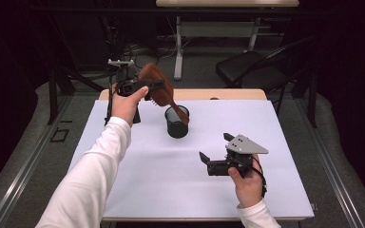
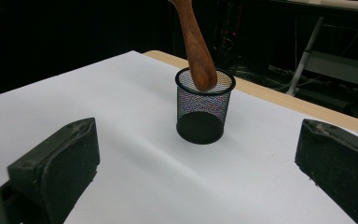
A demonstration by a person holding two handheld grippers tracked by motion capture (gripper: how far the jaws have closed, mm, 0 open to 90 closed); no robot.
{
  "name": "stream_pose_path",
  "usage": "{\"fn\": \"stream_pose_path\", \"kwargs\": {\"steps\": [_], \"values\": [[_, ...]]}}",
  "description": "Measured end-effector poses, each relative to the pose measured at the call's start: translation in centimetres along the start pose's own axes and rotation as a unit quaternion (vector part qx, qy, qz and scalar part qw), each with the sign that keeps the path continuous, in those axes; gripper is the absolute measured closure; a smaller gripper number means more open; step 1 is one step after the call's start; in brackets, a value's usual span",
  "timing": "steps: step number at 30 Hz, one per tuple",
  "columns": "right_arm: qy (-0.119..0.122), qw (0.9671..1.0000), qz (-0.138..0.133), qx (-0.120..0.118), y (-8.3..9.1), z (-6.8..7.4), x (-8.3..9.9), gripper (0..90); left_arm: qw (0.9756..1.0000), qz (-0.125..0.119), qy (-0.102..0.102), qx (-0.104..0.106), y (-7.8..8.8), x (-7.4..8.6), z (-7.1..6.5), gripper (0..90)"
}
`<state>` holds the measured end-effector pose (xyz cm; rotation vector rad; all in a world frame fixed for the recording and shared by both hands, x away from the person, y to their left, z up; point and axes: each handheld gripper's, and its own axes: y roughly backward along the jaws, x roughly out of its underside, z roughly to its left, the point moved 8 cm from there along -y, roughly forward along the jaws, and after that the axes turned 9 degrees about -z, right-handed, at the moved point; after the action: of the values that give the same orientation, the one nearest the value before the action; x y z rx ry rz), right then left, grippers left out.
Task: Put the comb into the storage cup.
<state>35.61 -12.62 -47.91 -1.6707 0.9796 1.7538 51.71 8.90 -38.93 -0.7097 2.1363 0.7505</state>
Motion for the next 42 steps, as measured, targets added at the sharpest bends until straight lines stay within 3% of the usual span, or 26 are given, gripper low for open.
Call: {"fn": "stream_pose_path", "kwargs": {"steps": [23, 42], "values": [[-0.001, 1.0000, 0.001, 0.003, 0.1, -0.2, 0.1, 0.0, 0.9991, -0.018, 0.023, -0.029, -0.4, -1.0, 1.8, 48.9], [-0.001, 1.0000, 0.001, 0.004, 0.2, -0.3, 0.1, 0.0, 0.9980, -0.023, 0.022, -0.054, -1.3, -0.9, 2.9, 48.9]]}}
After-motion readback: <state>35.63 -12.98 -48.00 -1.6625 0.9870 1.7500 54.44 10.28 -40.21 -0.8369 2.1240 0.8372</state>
